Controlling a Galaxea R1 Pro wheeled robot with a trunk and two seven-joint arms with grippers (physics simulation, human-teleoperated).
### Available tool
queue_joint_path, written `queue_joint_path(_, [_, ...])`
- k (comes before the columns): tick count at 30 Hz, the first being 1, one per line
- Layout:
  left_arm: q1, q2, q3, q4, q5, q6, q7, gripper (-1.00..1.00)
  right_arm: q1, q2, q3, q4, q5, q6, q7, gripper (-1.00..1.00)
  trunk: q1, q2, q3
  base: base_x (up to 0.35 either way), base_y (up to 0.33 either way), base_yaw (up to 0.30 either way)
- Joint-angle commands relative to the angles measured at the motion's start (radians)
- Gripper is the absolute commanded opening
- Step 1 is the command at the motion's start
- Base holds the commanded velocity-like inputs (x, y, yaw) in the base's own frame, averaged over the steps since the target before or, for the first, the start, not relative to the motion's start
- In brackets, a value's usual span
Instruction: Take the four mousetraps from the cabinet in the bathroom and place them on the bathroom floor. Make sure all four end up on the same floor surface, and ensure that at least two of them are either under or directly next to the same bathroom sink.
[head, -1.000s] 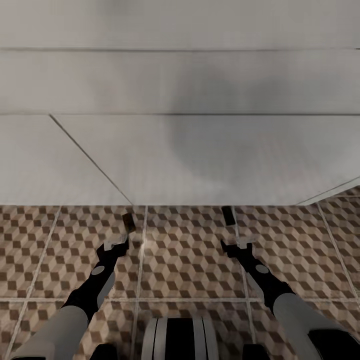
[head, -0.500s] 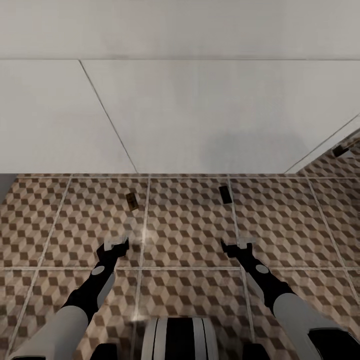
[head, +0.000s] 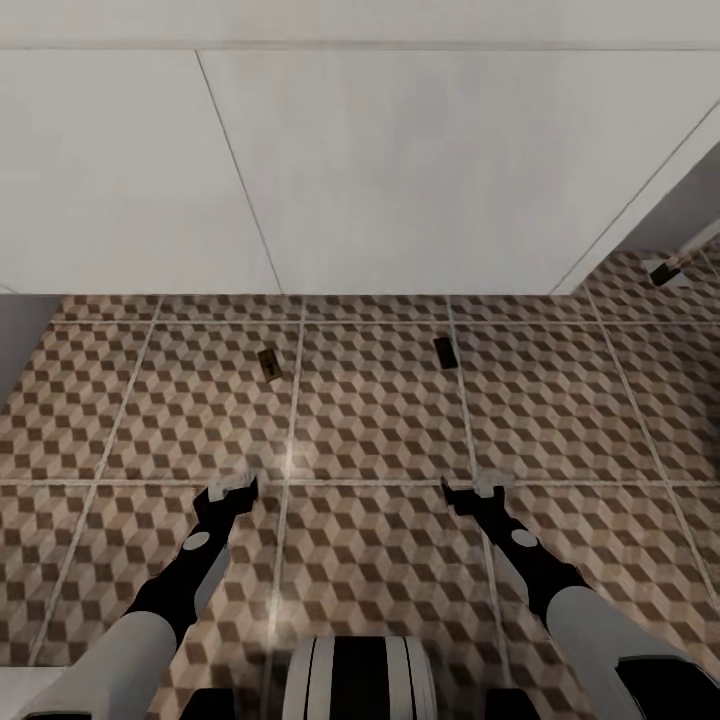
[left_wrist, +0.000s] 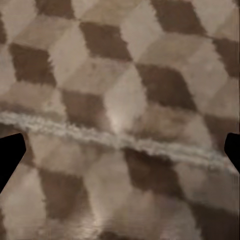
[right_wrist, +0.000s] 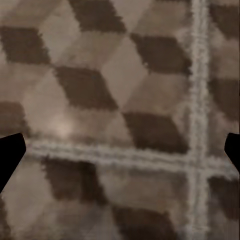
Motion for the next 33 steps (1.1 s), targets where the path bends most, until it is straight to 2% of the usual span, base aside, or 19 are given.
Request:
queue_joint_path(1, [0.0,0.0,-0.003,0.001,0.01,-0.004,0.002,1.0,0.0,-0.001,0.006,0.001,-0.004,-0.003,0.0,1.0,-0.001,0.0,0.0,-0.34,0.0,0.0])
queue_joint_path(10, [0.0,0.0,-0.004,0.001,0.01,-0.002,0.001,1.0,0.0,-0.001,0.007,0.001,-0.004,-0.003,0.0,1.0,-0.001,0.0,0.0,-0.255,0.0,0.0])
queue_joint_path(30, [0.0,0.0,-0.003,0.0,0.01,-0.004,0.0,1.0,0.0,-0.001,0.007,0.0,-0.004,-0.003,0.0,1.0,-0.001,0.0,0.0,-0.015,0.0,0.0])
queue_joint_path(33, [0.0,0.0,-0.004,0.001,0.01,-0.004,0.0,1.0,0.0,-0.001,0.007,0.001,-0.004,-0.003,0.0,1.0,-0.002,0.001,0.011,0.0,0.0,0.0])
